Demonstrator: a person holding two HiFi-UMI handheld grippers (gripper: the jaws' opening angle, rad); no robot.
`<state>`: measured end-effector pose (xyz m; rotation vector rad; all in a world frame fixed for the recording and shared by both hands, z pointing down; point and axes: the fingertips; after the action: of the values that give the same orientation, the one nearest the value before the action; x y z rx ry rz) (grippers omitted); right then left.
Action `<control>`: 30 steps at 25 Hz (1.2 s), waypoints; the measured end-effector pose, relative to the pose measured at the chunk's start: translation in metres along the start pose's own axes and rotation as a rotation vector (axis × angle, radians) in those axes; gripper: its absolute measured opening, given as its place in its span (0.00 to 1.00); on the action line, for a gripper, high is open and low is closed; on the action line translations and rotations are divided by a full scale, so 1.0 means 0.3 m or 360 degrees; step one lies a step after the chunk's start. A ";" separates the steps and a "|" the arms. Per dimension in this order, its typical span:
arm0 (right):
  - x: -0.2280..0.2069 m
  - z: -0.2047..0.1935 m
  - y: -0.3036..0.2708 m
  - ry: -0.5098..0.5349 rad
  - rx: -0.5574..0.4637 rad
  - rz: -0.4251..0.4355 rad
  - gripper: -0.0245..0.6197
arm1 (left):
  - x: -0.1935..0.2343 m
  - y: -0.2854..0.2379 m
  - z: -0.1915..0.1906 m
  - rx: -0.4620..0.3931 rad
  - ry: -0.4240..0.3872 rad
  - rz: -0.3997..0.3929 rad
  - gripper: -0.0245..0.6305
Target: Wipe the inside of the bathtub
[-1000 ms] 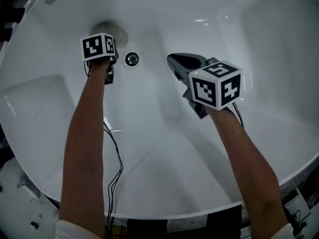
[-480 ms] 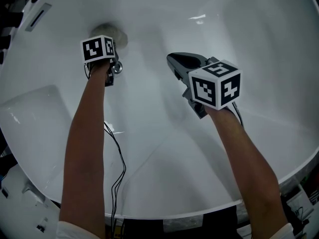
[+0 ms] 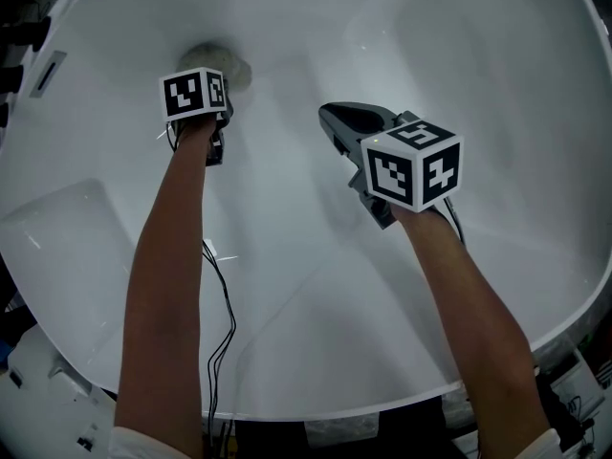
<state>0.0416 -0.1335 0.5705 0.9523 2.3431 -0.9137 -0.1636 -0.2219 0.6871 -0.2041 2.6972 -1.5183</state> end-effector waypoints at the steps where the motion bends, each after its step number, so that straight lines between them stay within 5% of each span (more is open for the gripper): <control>1: -0.012 0.002 0.008 -0.0003 -0.0003 -0.0003 0.07 | -0.020 -0.008 0.008 0.0001 -0.0006 -0.0007 0.19; 19: -0.225 0.057 0.153 -0.0069 -0.0045 -0.0030 0.07 | -0.289 -0.126 0.091 0.0028 -0.0030 -0.0032 0.18; 30: -0.325 0.128 0.245 -0.0074 -0.0077 -0.0045 0.07 | -0.588 -0.189 0.213 0.0008 -0.0118 -0.0190 0.18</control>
<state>0.1661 -0.1639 0.5738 0.8715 2.3342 -0.8765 0.0227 -0.2816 0.6971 -0.4199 2.6667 -1.5148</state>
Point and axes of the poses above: the fingertips, and each gripper's own axes: y backward along the fingers, x to its left, z out of its top, and after that the axes turned 11 degrees about -x, right-handed
